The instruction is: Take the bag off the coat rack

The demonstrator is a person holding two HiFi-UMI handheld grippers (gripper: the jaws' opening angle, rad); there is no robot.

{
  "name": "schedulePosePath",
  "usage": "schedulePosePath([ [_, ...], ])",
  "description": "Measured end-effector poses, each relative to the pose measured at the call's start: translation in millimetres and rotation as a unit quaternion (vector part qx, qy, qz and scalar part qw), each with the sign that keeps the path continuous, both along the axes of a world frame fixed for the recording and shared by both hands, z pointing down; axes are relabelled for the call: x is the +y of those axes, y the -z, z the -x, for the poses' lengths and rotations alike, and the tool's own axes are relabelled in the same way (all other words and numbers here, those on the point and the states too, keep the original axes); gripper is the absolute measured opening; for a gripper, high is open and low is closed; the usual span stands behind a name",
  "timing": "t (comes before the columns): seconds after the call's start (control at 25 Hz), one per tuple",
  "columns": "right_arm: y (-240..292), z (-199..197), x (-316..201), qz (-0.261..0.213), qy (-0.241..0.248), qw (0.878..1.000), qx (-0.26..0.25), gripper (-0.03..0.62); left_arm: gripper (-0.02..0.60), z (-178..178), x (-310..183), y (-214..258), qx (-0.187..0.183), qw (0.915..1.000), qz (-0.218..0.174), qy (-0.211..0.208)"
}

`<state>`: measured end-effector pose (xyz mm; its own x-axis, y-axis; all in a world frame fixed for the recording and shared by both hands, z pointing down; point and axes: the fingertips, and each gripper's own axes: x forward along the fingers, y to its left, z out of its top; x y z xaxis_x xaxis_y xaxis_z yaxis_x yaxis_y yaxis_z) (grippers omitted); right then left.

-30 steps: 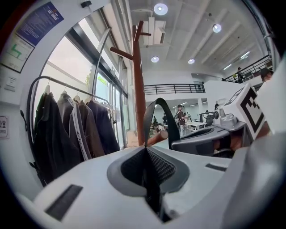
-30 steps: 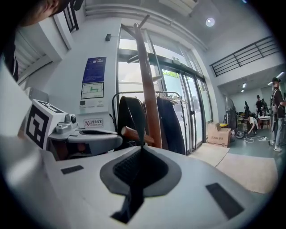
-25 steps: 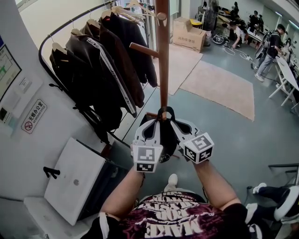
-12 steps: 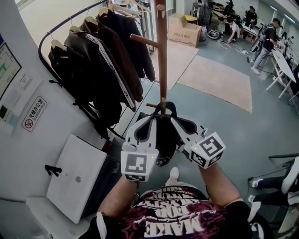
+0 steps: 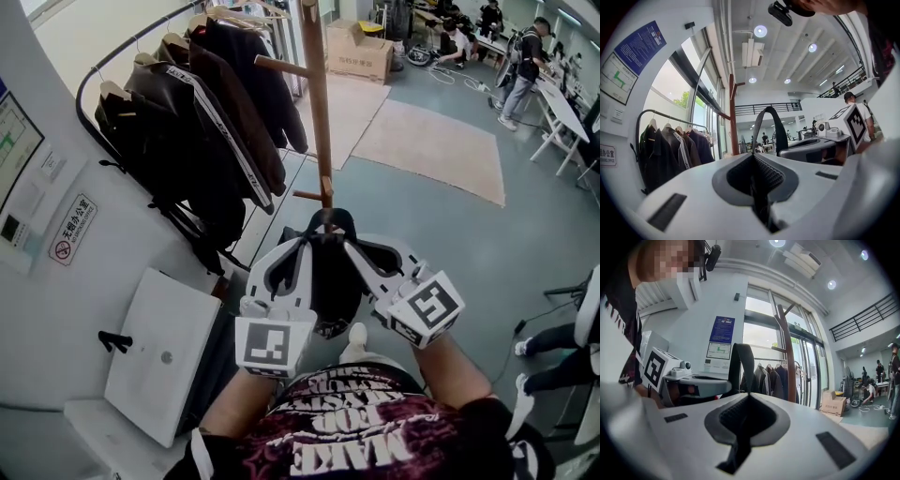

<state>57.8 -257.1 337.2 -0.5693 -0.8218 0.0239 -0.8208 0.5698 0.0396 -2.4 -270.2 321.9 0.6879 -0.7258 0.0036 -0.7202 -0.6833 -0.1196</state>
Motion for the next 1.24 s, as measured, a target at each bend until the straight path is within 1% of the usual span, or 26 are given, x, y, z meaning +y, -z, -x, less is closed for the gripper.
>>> schedulePosePath([
  [0.12,0.9,4.0,12.5,-0.005,-0.005,1.0,0.001,0.009,0.009,3.5,13.1,0.7,-0.003,1.0,-0.004,-0.006],
  [0.32,-2.5,10.8,33.2,-0.009,-0.016,1.0,0.001,0.009,0.009,9.6,32.4,-2.5,-0.002,0.9999,0.0,-0.012],
  [0.76,-5.6,24.2,56.8,0.0,-0.027,1.0,0.003,0.009,0.009,24.3,56.2,-5.6,0.0,0.9998,0.0,-0.02],
  [0.96,-12.8,25.4,58.6,0.007,-0.029,1.0,0.005,0.009,0.009,24.8,57.8,-11.1,0.004,0.9997,0.01,-0.022],
  [1.24,-21.4,24.3,46.8,0.021,-0.031,0.999,0.009,0.009,0.009,23.1,46.4,-21.0,-0.002,0.9996,0.021,-0.021],
])
